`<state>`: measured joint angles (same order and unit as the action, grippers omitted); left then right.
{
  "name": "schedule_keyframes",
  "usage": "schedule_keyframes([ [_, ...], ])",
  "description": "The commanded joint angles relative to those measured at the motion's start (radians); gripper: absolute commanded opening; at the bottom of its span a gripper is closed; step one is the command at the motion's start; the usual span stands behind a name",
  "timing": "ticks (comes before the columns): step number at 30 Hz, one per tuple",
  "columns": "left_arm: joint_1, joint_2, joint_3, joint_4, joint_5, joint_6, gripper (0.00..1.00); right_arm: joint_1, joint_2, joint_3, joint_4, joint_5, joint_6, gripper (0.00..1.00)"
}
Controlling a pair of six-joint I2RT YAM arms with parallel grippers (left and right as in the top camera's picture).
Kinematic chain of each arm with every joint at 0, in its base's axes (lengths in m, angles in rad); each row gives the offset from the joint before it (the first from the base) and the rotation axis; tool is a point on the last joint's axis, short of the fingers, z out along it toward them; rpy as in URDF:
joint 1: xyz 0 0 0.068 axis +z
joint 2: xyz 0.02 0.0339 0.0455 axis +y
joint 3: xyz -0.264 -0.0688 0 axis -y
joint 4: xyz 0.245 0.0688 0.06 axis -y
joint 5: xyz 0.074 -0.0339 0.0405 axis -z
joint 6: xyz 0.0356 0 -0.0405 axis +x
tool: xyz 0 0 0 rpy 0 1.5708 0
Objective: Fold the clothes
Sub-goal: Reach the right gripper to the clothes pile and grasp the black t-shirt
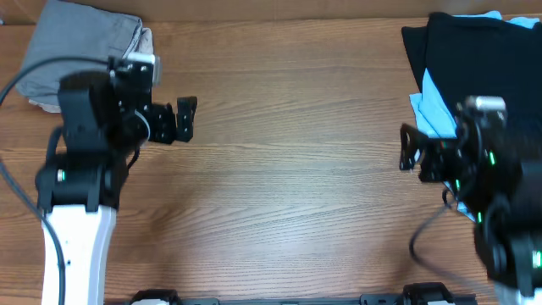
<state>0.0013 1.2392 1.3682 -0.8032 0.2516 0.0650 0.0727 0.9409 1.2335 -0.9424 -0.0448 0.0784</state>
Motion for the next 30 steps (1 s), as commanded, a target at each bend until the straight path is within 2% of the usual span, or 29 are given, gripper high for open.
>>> schedule_keyframes([
  [1,-0.002,0.082,0.061,-0.033,0.014,0.094,1.0,0.005,0.121,0.087,-0.03,-0.029,0.0,1.0],
  [12,-0.002,0.281,0.061,-0.033,0.012,0.091,1.0,0.005,0.419,0.1,0.009,-0.149,0.0,1.0],
  [20,-0.009,0.403,0.061,-0.027,0.06,0.068,1.0,-0.005,0.492,0.1,0.009,-0.121,0.029,1.0],
  [24,-0.01,0.407,0.062,-0.002,0.064,0.07,1.0,-0.103,0.492,0.1,0.006,-0.068,0.11,1.0],
  [30,-0.022,0.407,0.062,0.021,0.064,0.069,1.0,-0.296,0.493,0.1,0.016,-0.047,0.132,1.0],
])
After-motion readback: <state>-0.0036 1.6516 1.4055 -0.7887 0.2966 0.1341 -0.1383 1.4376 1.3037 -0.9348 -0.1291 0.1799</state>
